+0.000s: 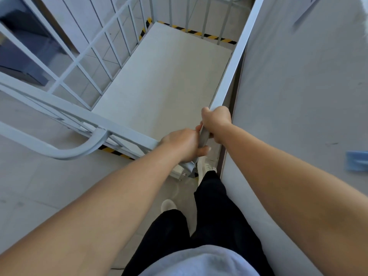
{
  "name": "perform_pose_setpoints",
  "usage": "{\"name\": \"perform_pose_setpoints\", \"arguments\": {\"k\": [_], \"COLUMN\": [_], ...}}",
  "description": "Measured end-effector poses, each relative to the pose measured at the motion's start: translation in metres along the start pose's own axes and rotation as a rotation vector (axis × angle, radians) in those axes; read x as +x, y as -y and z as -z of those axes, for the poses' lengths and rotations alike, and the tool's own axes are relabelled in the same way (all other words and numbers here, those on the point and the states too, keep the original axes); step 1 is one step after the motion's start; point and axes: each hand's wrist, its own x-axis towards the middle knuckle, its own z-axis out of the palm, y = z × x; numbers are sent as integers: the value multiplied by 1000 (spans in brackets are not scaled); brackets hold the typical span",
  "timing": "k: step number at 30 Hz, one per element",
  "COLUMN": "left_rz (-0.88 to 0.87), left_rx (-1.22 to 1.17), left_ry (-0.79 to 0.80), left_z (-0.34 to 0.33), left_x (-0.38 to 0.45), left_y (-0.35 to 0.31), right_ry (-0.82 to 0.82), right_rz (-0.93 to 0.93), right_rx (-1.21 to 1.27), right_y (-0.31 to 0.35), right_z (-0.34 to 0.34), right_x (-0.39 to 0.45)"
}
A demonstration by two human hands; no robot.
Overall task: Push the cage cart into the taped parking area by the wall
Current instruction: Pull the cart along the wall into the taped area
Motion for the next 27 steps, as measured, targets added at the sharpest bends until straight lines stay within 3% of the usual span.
{"name": "perform_pose_setpoints", "arguments": {"k": [6, 19, 22, 27], "left_rz": [-20, -40, -40, -12], "left_rx": [-17, -16, 2, 22], "left_ry": [7, -45, -53, -44], "left_z": [-3, -5, -3, 9], "left_x": [4, 6, 0, -16], "left_y": [3, 9, 12, 41], "right_ry": [-26, -3, -63, 3], "right_rz": [5, 24, 4, 5], "right_rx": [-132, -141, -143, -88], "right_y": [-5, 1, 2, 4], "right_z": [-6, -2, -8, -39], "right_x": [7, 6, 3, -3]}}
